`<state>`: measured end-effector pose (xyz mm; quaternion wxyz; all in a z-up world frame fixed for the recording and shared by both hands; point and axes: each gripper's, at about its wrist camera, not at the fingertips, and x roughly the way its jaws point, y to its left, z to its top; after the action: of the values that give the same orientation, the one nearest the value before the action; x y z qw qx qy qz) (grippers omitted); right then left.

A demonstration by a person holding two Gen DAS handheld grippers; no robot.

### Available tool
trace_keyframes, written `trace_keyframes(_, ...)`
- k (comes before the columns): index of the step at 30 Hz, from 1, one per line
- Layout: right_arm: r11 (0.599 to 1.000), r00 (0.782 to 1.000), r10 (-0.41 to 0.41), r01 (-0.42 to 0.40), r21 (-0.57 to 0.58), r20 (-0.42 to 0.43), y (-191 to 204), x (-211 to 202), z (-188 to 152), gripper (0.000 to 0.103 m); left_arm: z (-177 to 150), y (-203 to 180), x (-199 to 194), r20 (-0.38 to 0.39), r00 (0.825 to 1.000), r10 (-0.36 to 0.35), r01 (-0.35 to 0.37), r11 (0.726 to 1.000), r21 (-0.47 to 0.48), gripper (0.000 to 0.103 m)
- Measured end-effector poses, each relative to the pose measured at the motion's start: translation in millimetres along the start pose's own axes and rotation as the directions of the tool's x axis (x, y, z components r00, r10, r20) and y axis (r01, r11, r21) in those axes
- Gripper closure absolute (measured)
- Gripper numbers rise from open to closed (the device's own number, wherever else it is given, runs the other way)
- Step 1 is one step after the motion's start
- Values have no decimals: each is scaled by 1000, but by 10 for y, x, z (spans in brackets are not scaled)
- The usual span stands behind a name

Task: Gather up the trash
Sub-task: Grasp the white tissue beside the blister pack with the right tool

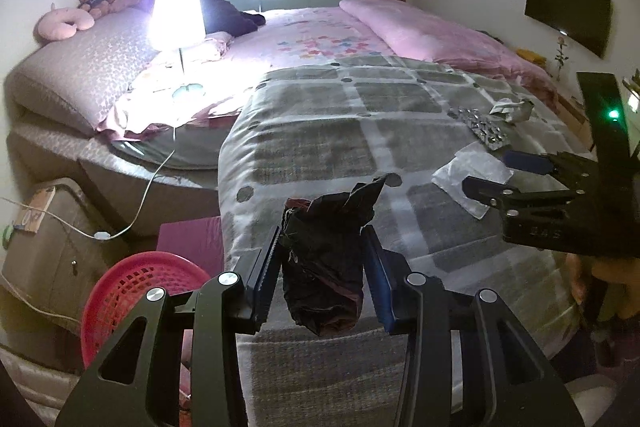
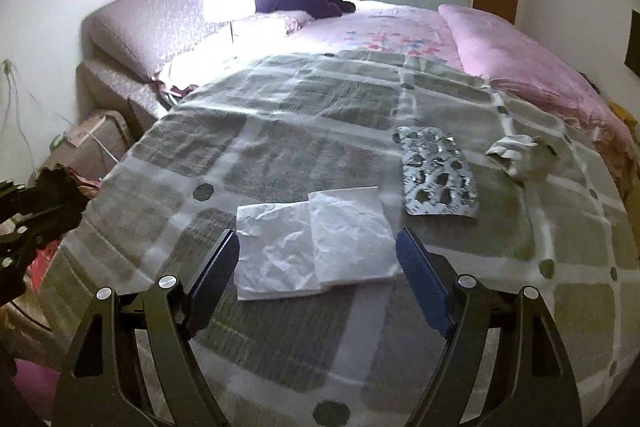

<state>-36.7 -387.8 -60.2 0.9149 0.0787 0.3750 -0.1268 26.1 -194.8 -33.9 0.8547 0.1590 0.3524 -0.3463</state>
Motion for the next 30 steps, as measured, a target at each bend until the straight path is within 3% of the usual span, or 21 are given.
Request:
trace_keyframes(6,1000,999,-8,8,4,-34,12,83,20,34,-20,18,-8,-2,1000,6,-6,1000,-8,65)
trace_keyframes(17,999,1000,-18,18,49,-11,-133,28,-18,75,-29,24,2,-5,1000,29,-29,999,-14,65)
trace_keyframes(30,996,998,54,-57,74,36,-50,-185,-43,86,-10,95,-91,7,999,53,-52,998,-36,65)
